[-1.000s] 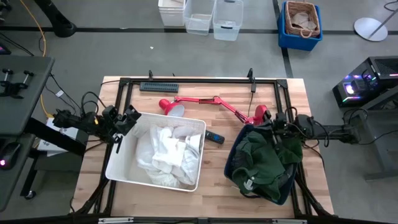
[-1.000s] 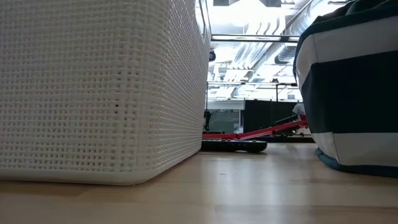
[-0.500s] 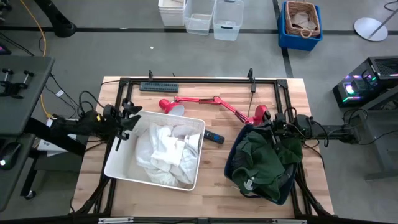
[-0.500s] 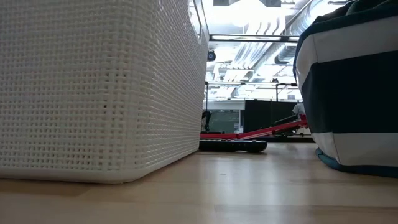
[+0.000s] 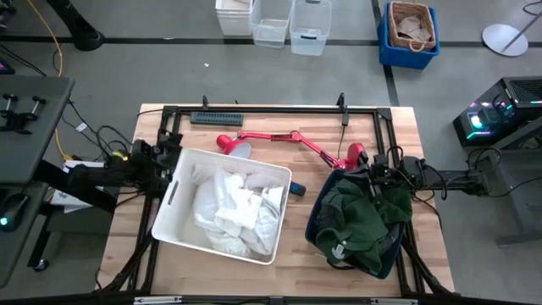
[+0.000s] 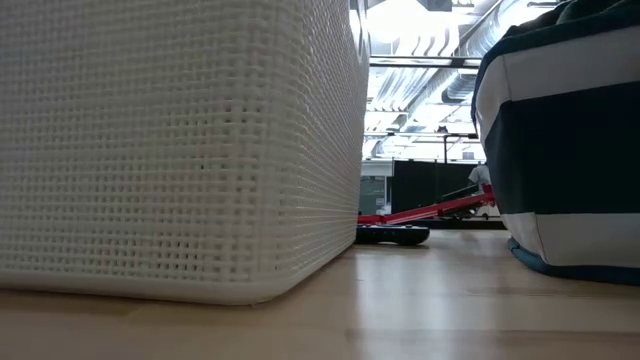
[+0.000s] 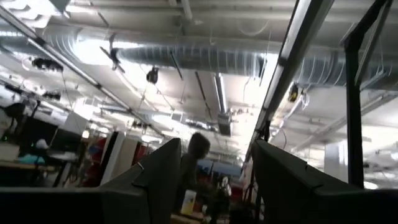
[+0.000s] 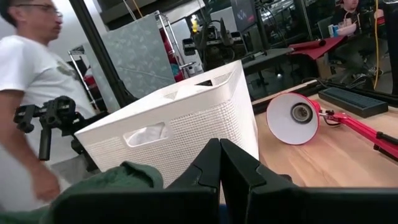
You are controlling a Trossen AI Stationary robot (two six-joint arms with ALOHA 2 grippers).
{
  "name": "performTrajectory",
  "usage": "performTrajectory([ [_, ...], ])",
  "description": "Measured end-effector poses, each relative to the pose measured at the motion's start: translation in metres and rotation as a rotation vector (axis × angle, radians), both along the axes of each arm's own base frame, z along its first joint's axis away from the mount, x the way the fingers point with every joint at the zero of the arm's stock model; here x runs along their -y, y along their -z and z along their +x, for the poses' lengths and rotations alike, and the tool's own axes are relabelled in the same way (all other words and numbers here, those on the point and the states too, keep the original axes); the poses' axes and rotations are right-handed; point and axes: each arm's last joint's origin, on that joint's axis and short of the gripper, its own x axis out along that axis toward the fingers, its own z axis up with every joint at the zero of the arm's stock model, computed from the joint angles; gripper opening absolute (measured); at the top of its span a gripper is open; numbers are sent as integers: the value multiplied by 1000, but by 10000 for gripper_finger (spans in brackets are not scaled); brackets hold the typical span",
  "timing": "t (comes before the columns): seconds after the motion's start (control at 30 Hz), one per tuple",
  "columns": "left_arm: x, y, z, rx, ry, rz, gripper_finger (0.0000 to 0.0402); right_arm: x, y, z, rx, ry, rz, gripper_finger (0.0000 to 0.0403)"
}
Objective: Sort clothes
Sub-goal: Return to Home Position
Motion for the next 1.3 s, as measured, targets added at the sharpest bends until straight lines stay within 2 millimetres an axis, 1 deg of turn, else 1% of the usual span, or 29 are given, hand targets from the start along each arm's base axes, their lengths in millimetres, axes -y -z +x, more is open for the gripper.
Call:
performTrajectory([
  [0.13,0,0,0,3,11,-10,186,0,0,0,-3,0,0,0],
  [0.23,0,3,2,-33,12,-8,186,0,0,0,-4,0,0,0],
  [0.6,0,5,4,-73,13,-8,186,0,2,0,-17,0,0,0],
  [1.3,0,5,4,-74,14,-7,186,0,2,0,-19,0,0,0],
])
